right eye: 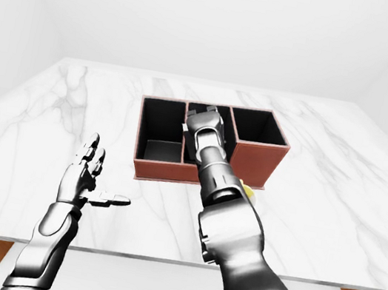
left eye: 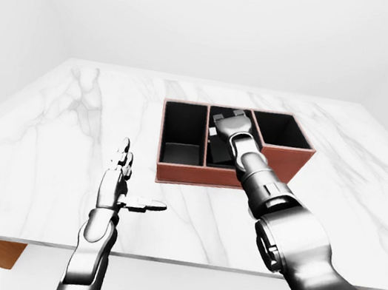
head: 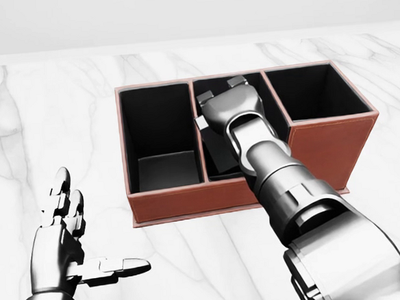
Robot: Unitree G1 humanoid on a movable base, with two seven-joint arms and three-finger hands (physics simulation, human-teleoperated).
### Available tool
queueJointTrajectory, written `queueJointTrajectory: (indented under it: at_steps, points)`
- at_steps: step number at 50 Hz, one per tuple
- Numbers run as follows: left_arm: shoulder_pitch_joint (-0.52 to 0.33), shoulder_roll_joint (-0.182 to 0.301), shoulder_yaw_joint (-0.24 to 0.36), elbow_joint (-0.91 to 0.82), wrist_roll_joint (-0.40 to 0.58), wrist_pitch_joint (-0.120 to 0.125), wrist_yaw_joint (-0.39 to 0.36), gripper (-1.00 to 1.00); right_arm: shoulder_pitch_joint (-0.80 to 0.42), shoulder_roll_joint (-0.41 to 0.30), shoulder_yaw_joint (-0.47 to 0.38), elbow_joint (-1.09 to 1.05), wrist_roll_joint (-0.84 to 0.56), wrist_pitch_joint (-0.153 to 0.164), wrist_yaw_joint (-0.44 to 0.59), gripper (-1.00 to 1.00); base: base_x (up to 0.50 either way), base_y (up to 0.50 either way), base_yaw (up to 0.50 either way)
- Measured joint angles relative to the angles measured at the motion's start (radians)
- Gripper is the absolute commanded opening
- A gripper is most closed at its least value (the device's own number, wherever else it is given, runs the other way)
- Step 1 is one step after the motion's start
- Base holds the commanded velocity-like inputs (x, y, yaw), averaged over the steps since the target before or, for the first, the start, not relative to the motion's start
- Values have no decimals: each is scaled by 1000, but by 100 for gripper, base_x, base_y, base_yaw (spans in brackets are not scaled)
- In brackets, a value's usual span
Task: Pick up the book and place it in the caddy.
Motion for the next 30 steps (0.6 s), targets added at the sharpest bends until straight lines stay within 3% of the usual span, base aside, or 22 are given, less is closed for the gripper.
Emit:
queueJointTrajectory:
  at_steps: [25,26,30]
  points:
    - [1,0,0,-5,0,3,1,100,7,4,1,8,1,0,-13,-100,0,0,0]
    - [1,0,0,-5,0,3,1,100,8,5,2,8,1,0,-12,100,0,0,0]
    - [2,0,0,-6,0,3,1,100,7,8,9,1,-11,0,-16,100,0,0,0]
